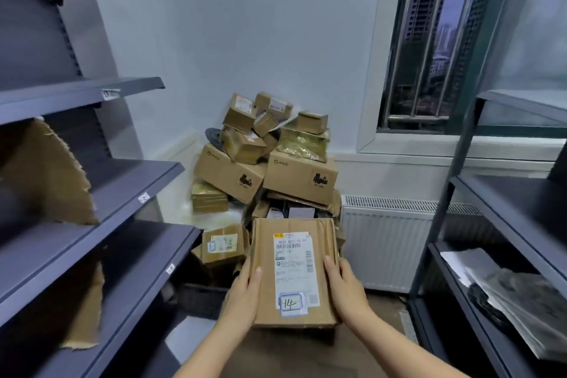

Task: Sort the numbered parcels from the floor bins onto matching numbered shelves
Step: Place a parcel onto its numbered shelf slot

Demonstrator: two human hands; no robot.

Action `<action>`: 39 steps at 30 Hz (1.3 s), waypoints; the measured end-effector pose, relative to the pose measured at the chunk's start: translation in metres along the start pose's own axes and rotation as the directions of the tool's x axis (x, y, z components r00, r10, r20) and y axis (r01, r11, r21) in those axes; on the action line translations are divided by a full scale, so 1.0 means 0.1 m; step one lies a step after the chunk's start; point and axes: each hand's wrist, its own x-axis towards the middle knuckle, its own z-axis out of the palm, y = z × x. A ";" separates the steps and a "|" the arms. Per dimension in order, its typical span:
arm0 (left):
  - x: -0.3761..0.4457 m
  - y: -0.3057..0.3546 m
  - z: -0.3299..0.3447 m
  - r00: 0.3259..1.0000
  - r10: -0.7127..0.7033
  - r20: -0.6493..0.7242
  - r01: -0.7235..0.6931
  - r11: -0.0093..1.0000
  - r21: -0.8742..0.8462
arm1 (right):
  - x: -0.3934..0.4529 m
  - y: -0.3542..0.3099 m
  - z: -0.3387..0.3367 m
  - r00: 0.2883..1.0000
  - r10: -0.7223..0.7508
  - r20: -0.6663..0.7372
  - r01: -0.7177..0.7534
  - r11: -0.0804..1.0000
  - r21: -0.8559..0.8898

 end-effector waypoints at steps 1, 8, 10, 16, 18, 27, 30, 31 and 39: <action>0.18 0.02 0.02 1.000 0.015 -0.003 -0.015 1.000 0.010 | 0.17 -0.02 0.03 1.000 0.016 0.004 -0.016 1.000 0.001; 1.58 -0.07 0.17 0.999 0.022 0.035 -0.023 0.999 0.037 | 1.37 -0.19 0.25 0.998 0.055 0.040 -0.057 0.998 0.040; 2.01 -0.06 0.20 0.998 0.002 0.057 -0.001 1.000 -0.014 | 1.77 -0.24 0.35 0.998 0.044 0.033 -0.045 0.998 0.041; 3.17 0.15 0.21 0.989 -0.085 0.124 0.103 0.984 -0.143 | 2.90 -0.44 0.55 0.995 0.063 -0.081 -0.061 0.998 0.020; 3.52 0.22 0.21 0.982 -0.086 0.171 0.115 0.979 -0.167 | 3.19 -0.54 0.58 0.992 0.069 -0.104 -0.068 0.998 0.018; 4.36 0.48 0.20 0.964 -0.017 0.266 0.099 0.949 -0.298 | 4.16 -0.74 0.74 0.983 0.092 -0.159 -0.083 0.995 0.063; 4.57 0.49 0.18 0.977 -0.011 0.214 0.080 0.946 -0.315 | 4.42 -0.83 0.80 0.991 0.087 -0.105 -0.081 0.995 0.067; 4.64 0.51 0.17 0.981 -0.005 0.192 0.068 0.942 -0.327 | 4.51 -0.86 0.82 0.993 0.086 -0.083 -0.081 0.995 0.067; 5.13 0.69 0.31 0.999 -0.033 0.017 0.037 0.935 -0.353 | 5.32 -0.97 0.85 0.998 0.029 0.060 -0.038 0.988 0.149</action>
